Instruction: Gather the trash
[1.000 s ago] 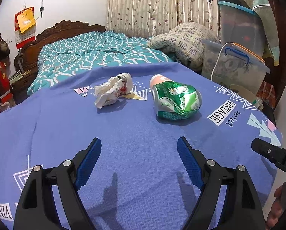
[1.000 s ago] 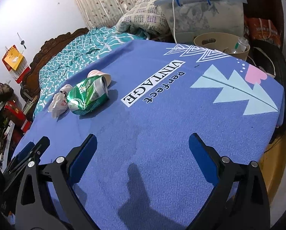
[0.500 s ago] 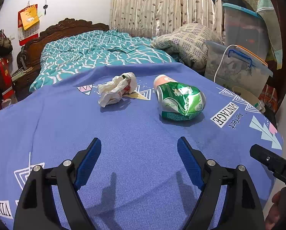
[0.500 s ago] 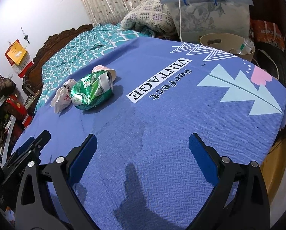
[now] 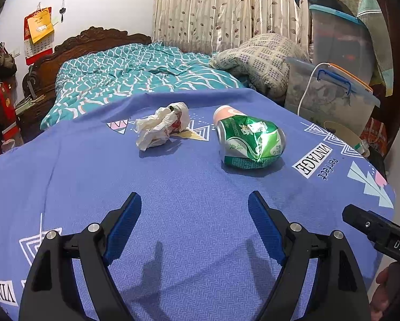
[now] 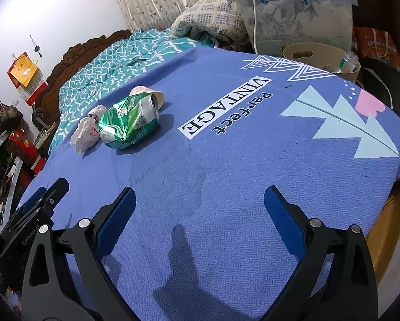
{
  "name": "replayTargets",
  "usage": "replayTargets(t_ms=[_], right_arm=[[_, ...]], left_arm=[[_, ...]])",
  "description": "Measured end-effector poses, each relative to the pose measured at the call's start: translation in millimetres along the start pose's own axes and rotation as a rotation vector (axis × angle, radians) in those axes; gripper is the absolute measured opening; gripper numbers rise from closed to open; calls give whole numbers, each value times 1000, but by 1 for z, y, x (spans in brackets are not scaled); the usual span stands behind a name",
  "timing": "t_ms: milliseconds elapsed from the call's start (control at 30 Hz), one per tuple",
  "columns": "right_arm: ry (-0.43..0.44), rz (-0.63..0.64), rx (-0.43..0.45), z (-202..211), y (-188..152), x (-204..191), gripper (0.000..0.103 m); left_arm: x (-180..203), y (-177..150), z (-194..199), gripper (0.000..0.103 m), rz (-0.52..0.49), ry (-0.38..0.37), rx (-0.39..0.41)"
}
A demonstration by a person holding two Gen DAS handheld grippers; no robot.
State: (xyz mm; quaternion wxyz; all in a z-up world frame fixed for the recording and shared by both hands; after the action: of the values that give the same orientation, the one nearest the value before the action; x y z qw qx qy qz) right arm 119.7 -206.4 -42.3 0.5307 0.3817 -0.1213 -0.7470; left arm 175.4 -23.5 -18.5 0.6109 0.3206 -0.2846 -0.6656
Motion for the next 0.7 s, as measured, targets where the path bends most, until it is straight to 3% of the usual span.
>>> replayTargets(t_ms=[233,400,700], right_arm=[[19,16,-12,-7,3,-4,95],[133,6,-46,-27,30,-12,94],[299,-66,-169,-120,126,-28,64]], left_arm=[[0,-1,1,78,2,-2,0],[1,1,2,78,6,-16,-3],[-10,3,-4,78,62,-85,-31]])
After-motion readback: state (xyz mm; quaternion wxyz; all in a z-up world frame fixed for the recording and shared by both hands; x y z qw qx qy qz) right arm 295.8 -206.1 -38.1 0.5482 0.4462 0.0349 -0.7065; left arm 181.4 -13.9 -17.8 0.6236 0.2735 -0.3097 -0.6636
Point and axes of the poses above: each gripper's, at about its wrist camera, not at the fingertips, and z roughly against the way its jaws point, x to its right, y to its top, the point moved 5 cm from there along -z, roughly the way its jaws point, and after that the axes turned 6 degrees about y, right-handed, at the moved point
